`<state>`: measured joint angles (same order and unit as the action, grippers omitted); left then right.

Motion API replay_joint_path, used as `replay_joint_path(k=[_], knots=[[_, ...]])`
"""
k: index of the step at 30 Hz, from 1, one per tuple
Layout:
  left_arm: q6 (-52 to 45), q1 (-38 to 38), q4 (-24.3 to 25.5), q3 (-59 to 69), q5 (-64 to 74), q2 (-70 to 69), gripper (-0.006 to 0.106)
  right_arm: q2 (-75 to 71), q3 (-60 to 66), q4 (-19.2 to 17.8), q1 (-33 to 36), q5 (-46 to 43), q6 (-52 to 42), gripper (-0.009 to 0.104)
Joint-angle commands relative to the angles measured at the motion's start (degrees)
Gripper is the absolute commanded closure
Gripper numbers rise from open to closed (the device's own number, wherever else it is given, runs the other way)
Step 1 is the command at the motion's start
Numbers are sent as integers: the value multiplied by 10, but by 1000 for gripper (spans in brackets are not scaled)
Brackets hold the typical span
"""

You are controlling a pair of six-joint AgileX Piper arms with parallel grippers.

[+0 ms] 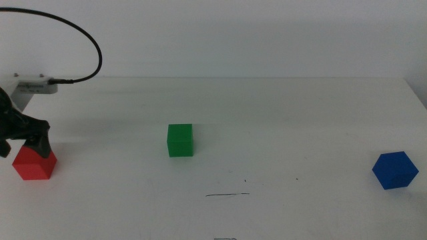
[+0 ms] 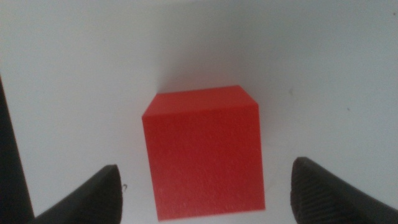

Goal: Stack red cubes first, then green, then blue cubes in a specific spot.

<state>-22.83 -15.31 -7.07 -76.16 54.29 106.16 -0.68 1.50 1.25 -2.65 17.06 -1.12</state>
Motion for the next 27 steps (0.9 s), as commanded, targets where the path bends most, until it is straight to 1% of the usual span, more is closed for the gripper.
replay_joint_path(k=[1, 5, 8, 12, 16, 18, 20, 22, 24, 26, 27], knots=[[-2, -1, -11, -17, -16, -22, 9, -9, -5, -3, -4, -47, -3, 2], [8, -1, -13, -17, -24, -9, 9, -9, -5, -3, -4, -47, -3, 2], [16, -1, -25, -17, -25, 2, 9, -9, -5, -3, -4, -47, -3, 2], [16, -1, -25, -17, -30, 17, 10, -9, -5, -3, -4, -47, -3, 2], [15, -1, -20, -17, -32, 27, 14, -9, -5, -3, -4, -47, -3, 2], [15, -1, -16, -17, -36, 27, 20, -9, -5, -3, -4, -47, -3, 2], [15, -1, -15, -17, -44, 27, 28, -9, -5, -3, -4, -47, -3, 2], [16, -1, -16, -17, -48, 27, 41, -9, -5, -3, -4, -47, -3, 2], [16, -1, -19, -17, -48, 27, 57, -9, -5, -3, -4, -47, -3, 2], [20, -1, -29, -17, -39, 27, 72, -9, -5, -3, -4, -47, -3, 2], [26, -1, -35, -17, -31, 27, 78, -9, -5, -3, -4, -47, -3, 2]])
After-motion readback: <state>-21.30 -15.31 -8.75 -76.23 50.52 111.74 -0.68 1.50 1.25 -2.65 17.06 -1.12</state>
